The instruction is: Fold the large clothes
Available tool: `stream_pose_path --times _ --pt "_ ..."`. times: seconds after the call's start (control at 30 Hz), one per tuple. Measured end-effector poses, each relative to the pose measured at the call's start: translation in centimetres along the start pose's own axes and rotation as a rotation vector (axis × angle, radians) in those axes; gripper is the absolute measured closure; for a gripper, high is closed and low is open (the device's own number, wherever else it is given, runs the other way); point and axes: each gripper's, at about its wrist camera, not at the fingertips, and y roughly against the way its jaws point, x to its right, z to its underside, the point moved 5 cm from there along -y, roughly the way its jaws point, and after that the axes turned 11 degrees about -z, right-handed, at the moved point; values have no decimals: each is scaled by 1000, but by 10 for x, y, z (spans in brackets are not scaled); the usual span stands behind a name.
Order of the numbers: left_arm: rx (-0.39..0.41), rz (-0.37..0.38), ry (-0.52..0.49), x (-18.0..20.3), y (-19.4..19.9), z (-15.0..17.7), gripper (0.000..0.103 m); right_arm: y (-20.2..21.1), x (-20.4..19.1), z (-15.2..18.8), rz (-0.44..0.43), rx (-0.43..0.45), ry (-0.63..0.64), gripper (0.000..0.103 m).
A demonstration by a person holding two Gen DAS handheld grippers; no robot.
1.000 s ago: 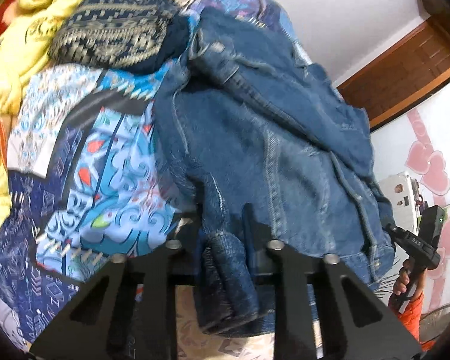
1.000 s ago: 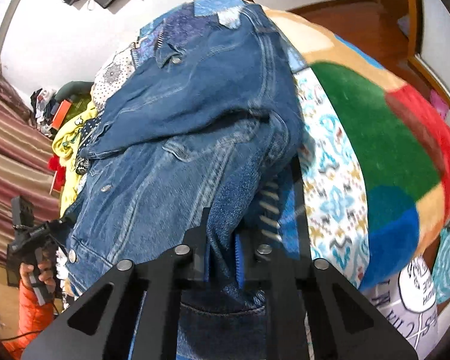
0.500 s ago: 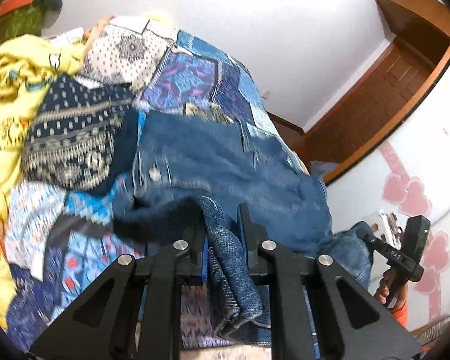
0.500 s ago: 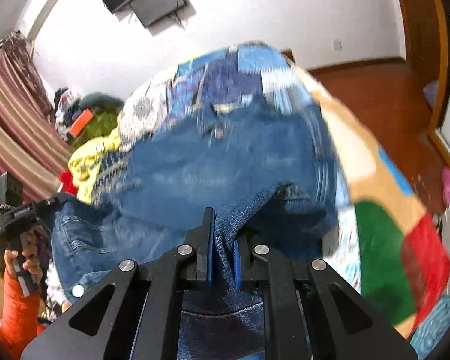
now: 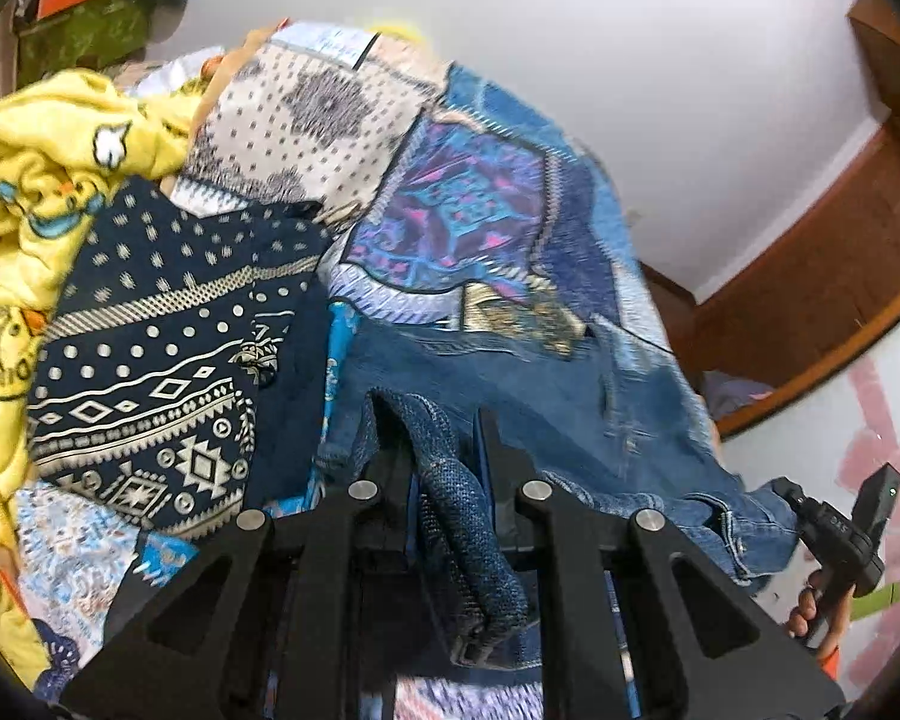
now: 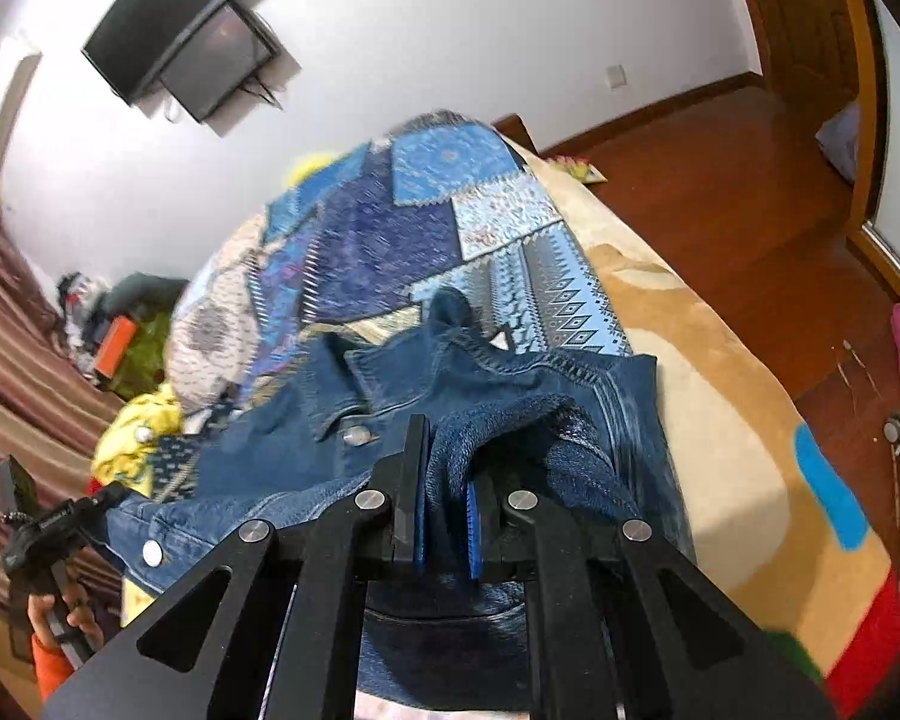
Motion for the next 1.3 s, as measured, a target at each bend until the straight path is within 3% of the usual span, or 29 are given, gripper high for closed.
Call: stream_pose_path --times 0.3,0.43,0.57,0.6,0.63,0.7,0.73,0.8,0.83,0.87,0.97,1.07,1.2,1.3 --pt "-118 -106 -19 -14 -83 15 88 -44 27 -4 97 -178 49 94" --pt "-124 -145 -102 -9 -89 21 85 -41 30 3 96 -311 101 89" --pt "-136 -202 -247 3 -85 25 84 -20 25 6 88 -351 141 85" --pt "-135 -220 -287 7 -83 27 84 -18 24 6 87 -355 149 82" --pt "-132 -240 -323 10 -81 28 84 -10 19 9 99 -370 174 71" --pt "-142 -274 -359 14 -77 31 84 -4 16 10 176 -383 236 56" --pt "-147 -281 -363 13 -76 31 82 7 13 10 240 -358 291 43" --pt "-148 -345 -356 11 -68 30 63 23 10 7 328 -306 344 32" --pt "-134 -368 -342 9 -61 28 47 35 9 7 344 -277 358 32" --pt "-115 -362 -330 9 -52 26 40 46 8 6 341 -259 357 32" --pt "-53 -289 -286 12 -16 23 30 73 6 11 314 -206 319 31" --pt "-2 -267 -287 18 11 26 20 86 -1 22 273 -187 298 31" --pt "43 -244 -382 35 39 50 13 86 -17 48 217 -190 311 27" --pt "24 -229 -436 43 41 72 12 68 -29 66 174 -241 329 25"
